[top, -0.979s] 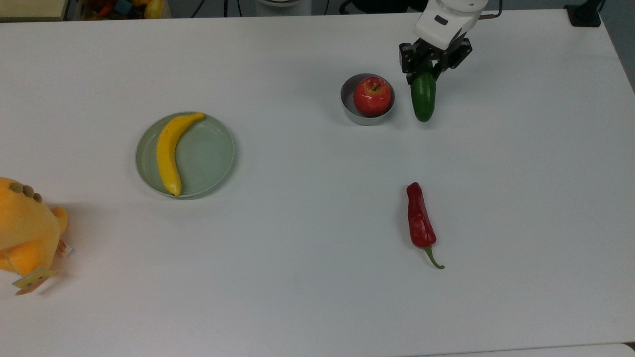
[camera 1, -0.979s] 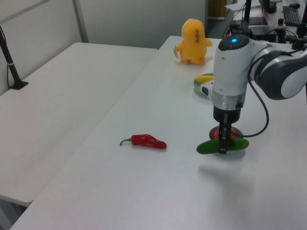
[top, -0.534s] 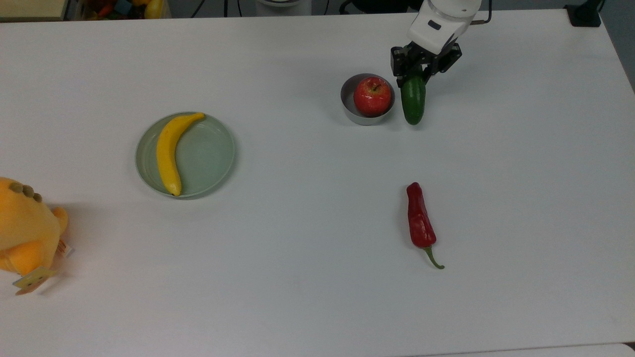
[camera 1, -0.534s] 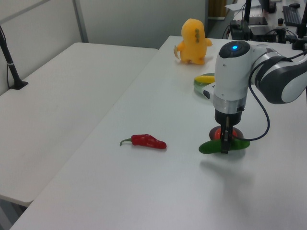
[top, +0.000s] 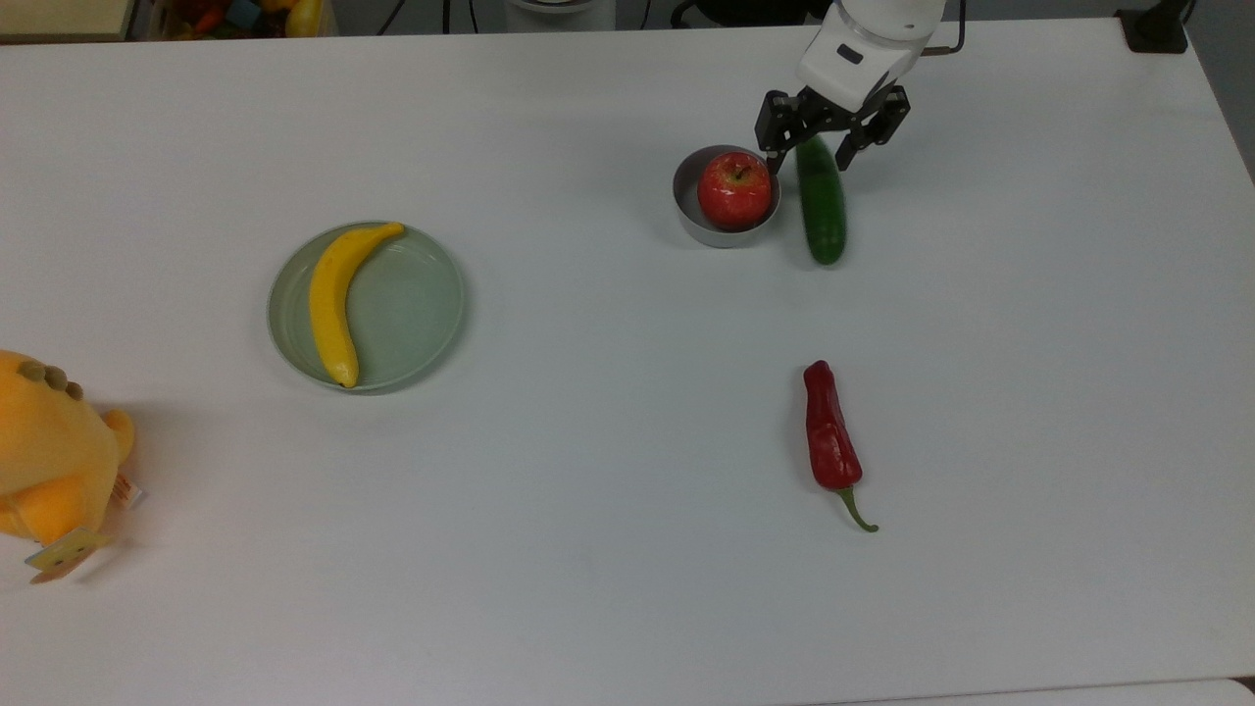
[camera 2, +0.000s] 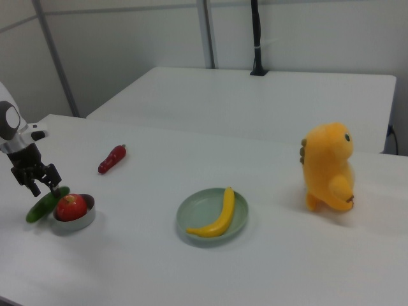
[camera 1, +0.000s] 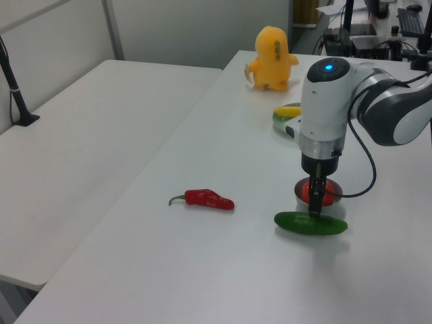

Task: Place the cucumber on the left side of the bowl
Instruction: 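Lower the cucumber onto the table next to the bowl and release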

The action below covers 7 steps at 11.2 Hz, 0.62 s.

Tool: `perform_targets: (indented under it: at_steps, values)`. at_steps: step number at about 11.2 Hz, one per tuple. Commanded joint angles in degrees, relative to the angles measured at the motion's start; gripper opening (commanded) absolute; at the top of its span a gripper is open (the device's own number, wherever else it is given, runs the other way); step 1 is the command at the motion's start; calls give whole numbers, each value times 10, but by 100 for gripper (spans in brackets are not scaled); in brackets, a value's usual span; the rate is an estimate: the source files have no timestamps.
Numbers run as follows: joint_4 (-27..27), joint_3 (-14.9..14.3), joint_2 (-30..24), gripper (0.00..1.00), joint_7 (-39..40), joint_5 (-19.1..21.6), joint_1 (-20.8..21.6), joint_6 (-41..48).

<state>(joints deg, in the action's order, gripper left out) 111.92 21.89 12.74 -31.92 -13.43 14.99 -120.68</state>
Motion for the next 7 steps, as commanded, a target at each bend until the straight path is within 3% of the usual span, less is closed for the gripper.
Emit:
perform_targets:
  at_steps: [1,7]
  values:
    - [6,-1,-16,99,-24,-8,-2,-6]
    - [-66,-6,-63,100,-25,8,-30,88]
